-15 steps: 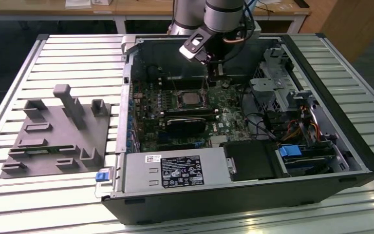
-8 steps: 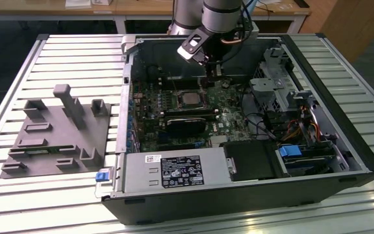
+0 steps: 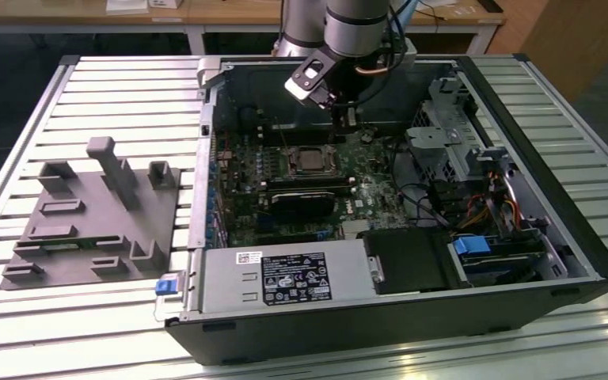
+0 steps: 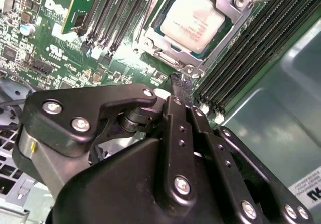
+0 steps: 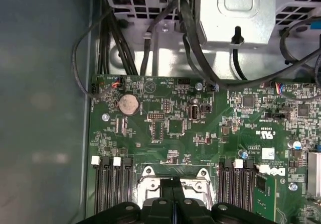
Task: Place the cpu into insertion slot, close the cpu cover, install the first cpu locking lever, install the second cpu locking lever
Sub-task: 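Close the cpu cover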
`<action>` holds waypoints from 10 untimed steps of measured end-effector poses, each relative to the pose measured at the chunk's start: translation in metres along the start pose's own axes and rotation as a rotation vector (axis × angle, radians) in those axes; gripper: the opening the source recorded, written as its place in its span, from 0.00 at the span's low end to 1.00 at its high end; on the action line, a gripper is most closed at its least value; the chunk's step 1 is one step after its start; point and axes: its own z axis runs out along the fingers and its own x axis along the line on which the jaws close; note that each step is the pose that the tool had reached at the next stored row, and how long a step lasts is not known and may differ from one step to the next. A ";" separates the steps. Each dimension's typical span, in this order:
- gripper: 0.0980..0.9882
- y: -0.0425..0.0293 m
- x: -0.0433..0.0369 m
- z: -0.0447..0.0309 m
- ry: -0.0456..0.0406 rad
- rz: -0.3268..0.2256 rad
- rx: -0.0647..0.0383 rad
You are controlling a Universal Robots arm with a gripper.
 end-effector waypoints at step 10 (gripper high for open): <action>0.01 -0.0202 -0.0027 0.0064 0.0001 -0.003 0.000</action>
